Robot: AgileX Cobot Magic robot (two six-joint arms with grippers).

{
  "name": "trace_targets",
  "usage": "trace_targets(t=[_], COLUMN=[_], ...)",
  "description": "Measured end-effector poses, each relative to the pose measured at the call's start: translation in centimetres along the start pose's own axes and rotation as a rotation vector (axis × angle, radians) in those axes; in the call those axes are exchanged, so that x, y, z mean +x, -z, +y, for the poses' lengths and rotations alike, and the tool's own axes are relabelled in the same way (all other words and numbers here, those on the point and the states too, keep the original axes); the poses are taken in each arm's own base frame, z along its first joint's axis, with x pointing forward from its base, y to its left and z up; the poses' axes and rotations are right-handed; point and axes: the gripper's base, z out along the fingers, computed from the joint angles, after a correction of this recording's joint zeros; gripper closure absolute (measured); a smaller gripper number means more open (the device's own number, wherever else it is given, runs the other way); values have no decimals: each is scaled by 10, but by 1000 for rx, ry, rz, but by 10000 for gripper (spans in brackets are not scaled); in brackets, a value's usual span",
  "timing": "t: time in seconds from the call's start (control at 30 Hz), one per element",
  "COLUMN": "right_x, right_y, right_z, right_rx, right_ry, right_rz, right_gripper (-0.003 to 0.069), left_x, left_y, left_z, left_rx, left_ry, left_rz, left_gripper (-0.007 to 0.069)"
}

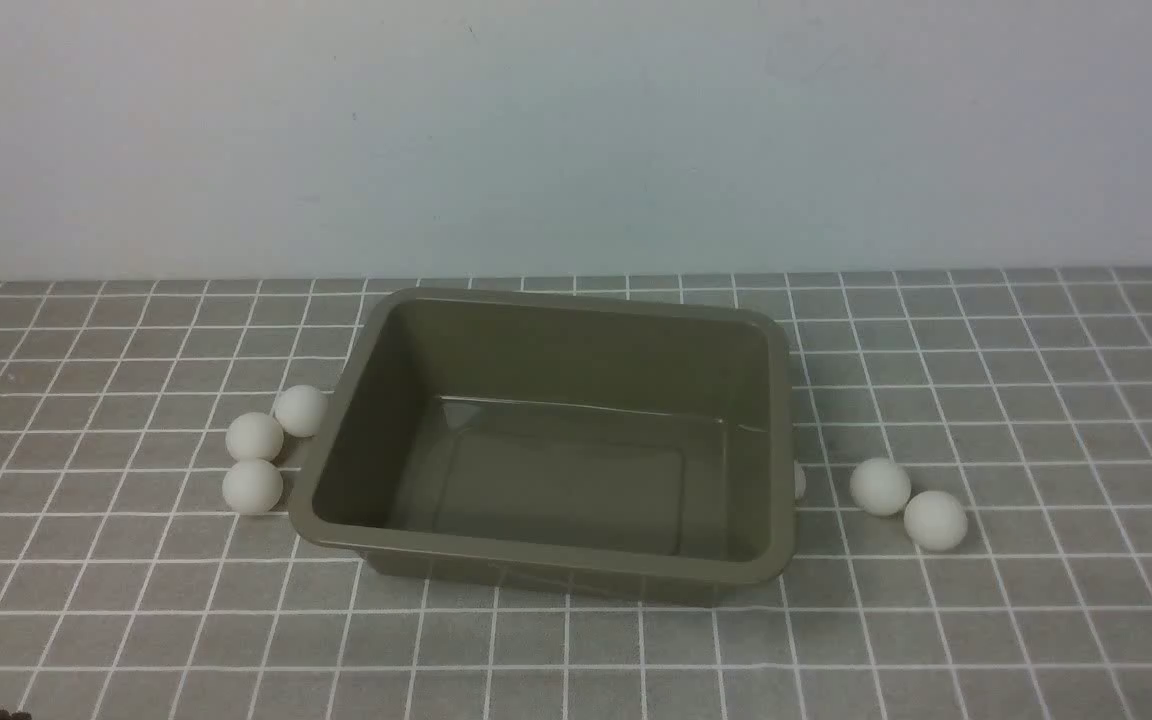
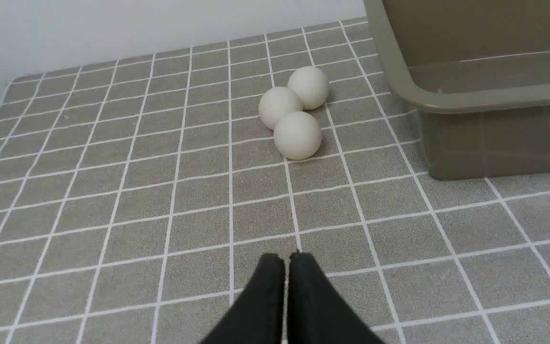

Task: Put the table tennis balls into the box on the grey coffee tablecloth.
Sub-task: 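Reach for and grasp a ping pong ball on the table beside the basket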

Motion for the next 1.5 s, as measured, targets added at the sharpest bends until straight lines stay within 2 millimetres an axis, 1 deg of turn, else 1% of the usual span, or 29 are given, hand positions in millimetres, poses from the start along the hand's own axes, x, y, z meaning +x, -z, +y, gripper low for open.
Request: trace_targets(t=[0.77,0.87,0.93,0.97,1.0,1.17,1.27,1.33,1.43,1.47,1.5], right_x=[0,0,0,0,0,0,0,-1,-4,-10,-14], right_y=[0,0,0,0,0,0,0,0,-1,0,1], right_z=[0,0,0,0,0,0,0,0,2,4,4], right_rx=[0,0,0,0,0,0,0,-4,-31,-62,-77], right_ry=[0,0,0,0,0,0,0,-15,-129,-281,-378], right_rz=[0,0,0,0,0,0,0,-15,-67,-134,-173], right_gripper=[673,673,673,673,673,673,673,673,673,673,673], left_x=[0,-1,-6,-13,-14,-36,-44,-51,-57,-62,-68], left_y=[0,0,0,1,1,8,12,17,23,27,30], left_z=[0,1,1,1,1,6,10,14,19,21,22], left_rx=[0,-12,-15,-9,-8,2,-10,-27,-37,-30,-14], left_ry=[0,-43,-24,39,56,316,379,433,505,569,615], left_rz=[0,-14,-72,-145,-156,-423,-530,-635,-737,-779,-792], left_gripper=[629,629,629,629,629,629,629,629,629,629,629])
